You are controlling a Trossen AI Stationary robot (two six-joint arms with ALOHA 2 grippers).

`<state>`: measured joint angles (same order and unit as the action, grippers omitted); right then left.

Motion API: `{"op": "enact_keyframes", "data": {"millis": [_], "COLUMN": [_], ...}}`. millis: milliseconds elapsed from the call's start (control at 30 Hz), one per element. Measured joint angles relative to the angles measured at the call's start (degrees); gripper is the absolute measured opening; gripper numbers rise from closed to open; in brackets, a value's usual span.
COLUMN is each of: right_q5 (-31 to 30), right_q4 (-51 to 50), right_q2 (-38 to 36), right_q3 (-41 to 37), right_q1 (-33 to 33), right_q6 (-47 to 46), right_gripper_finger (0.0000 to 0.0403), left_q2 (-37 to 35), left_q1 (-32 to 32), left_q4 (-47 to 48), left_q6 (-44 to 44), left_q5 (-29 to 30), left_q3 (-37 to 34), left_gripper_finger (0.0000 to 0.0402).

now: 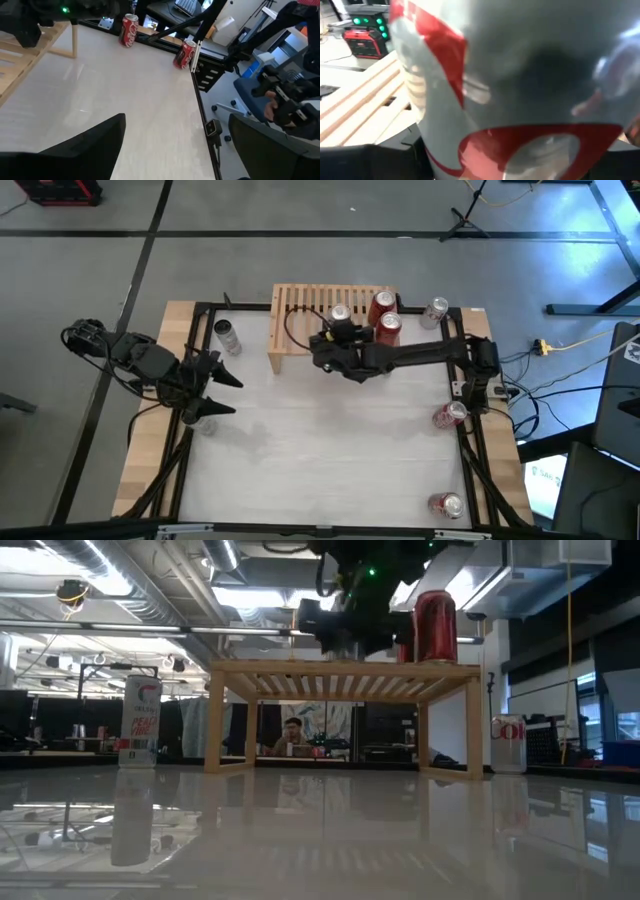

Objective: Place canned beverage on shelf
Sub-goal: Put the bottom silver soda can on the shelf

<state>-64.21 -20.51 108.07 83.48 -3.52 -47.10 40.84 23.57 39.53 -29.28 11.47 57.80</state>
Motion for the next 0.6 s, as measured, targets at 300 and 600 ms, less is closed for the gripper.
{"op": "enact_keyframes", "data": {"millis": [300, 600], "right_q5": [0.3, 0.9], "right_q4": [-2.4, -2.3], "right_q2": [-0.1, -0.1], "right_q3": [0.0, 0.1], "right_q1": [-1.1, -1.5], "right_q6": [-2.2, -2.1], "right_gripper_finger": [0.0281, 0.0284], "left_q2": [0.0, 0.0], "left_q1": [0.0, 0.0], "left_q4": [-0.1, -0.1], "left_q6": [0.0, 0.0], "left_q5": [-0.4, -0.4], "left_q3": [0.0, 0.0], "left_gripper_finger": [0.0348, 0.0348]}}
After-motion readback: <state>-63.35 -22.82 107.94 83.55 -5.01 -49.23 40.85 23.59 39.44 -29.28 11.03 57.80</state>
